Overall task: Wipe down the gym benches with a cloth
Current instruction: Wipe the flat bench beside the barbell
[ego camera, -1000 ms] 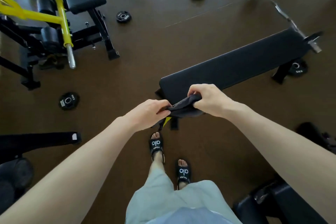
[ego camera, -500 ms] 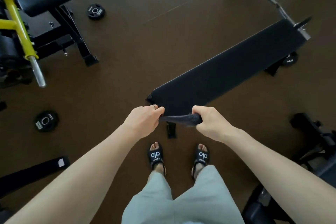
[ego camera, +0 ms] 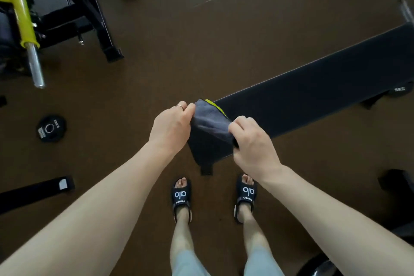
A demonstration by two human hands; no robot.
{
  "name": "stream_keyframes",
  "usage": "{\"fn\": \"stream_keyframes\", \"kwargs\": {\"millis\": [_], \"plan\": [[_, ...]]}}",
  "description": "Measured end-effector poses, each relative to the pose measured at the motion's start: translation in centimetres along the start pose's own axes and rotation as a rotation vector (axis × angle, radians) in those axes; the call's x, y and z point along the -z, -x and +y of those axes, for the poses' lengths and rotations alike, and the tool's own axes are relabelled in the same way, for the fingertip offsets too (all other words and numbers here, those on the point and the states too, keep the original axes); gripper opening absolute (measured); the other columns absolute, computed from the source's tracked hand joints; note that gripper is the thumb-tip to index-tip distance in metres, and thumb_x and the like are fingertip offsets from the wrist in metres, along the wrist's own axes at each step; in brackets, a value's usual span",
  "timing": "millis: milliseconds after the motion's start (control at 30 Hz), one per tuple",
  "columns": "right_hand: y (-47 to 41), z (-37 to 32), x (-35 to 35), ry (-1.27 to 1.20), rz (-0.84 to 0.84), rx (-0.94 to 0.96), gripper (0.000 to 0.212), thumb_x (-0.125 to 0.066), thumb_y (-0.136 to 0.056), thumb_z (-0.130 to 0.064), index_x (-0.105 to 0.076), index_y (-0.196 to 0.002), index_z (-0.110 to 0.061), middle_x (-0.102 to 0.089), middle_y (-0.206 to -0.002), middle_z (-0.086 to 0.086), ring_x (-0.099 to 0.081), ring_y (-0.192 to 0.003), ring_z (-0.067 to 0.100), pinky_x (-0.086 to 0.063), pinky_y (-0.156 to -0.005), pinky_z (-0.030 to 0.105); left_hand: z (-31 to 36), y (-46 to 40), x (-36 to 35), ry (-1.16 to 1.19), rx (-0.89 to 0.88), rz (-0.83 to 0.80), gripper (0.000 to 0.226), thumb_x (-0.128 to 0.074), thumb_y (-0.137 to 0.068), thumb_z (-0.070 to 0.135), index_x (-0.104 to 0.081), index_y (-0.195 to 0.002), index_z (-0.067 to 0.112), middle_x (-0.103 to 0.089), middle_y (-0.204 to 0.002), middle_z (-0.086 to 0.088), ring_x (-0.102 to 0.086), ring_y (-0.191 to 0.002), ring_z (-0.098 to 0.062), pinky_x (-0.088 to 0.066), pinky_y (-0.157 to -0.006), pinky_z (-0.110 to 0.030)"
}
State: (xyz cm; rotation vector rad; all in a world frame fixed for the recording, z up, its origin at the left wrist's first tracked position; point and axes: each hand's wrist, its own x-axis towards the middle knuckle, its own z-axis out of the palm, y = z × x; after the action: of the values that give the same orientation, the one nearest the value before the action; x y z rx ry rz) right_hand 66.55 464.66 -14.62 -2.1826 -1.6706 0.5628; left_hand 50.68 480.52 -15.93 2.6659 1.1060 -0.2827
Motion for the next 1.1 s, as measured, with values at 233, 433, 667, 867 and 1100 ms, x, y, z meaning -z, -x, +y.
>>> {"fn": "stream_keyframes", "kwargs": {"millis": [233, 433, 667, 867, 1100], "plan": [[3.2, 5.2, -10.3, 0.206, -0.748, 0.149, 0.064, -0.065, -0.087, -0.003, -0.046, -0.147, -0.016, -0.046, -0.145, 0.012, -0.048, -0.128, 0.033, -0.045, -0.100, 0.042, 1.1, 3.5, -11.1, -0.150, 0.214, -0.403, 0.071, -0.044, -0.106, 0.027, -0.007, -0.166, 0.018, -0.012, -0.172, -0.012, -0.007, -0.160, -0.028, -0.011, -0.130, -0.045], [3.0, 9.4, -13.8, 0.199, -0.806, 0.076, 0.050, -0.055, -0.093, -0.006, -0.052, -0.141, -0.019, -0.055, -0.129, 0.007, -0.052, -0.119, 0.030, -0.045, -0.096, 0.039, 4.2, 3.8, -15.0, -0.003, 0.340, -0.408, 0.066, -0.033, -0.109, 0.036, -0.005, -0.166, 0.016, -0.010, -0.173, -0.009, -0.008, -0.160, -0.025, -0.010, -0.130, -0.042], [-1.9, 15.9, -14.3, 0.157, -0.471, -0.063, 0.040, -0.048, -0.101, -0.020, -0.056, -0.141, -0.016, -0.062, -0.131, 0.006, -0.059, -0.119, 0.029, -0.049, -0.098, 0.042, 7.9, -2.7, -18.7, 0.189, 0.377, -0.261, 0.068, -0.027, -0.111, 0.043, 0.000, -0.166, 0.014, 0.001, -0.174, -0.008, -0.001, -0.160, -0.024, -0.007, -0.130, -0.043], [-8.3, 19.7, -18.7, 0.129, -0.269, -0.051, 0.051, -0.040, -0.109, -0.032, -0.037, -0.158, -0.020, -0.043, -0.160, 0.007, -0.041, -0.147, 0.023, -0.036, -0.120, 0.039, 7.9, -8.5, -25.6, 0.230, 0.423, -0.186, 0.069, -0.020, -0.110, 0.048, 0.007, -0.165, 0.016, 0.013, -0.173, -0.008, 0.009, -0.160, -0.025, -0.003, -0.130, -0.042], [-16.0, 23.4, -28.0, 0.216, -0.077, 0.115, 0.058, -0.019, -0.108, -0.043, -0.025, -0.162, -0.022, -0.026, -0.168, 0.009, -0.018, -0.157, 0.026, -0.016, -0.128, 0.048, 5.0, -11.4, -35.3, 0.150, 0.514, 0.019, 0.068, -0.006, -0.107, 0.047, 0.018, -0.162, 0.015, 0.029, -0.169, -0.006, 0.027, -0.155, -0.019, 0.010, -0.129, -0.041]]}}
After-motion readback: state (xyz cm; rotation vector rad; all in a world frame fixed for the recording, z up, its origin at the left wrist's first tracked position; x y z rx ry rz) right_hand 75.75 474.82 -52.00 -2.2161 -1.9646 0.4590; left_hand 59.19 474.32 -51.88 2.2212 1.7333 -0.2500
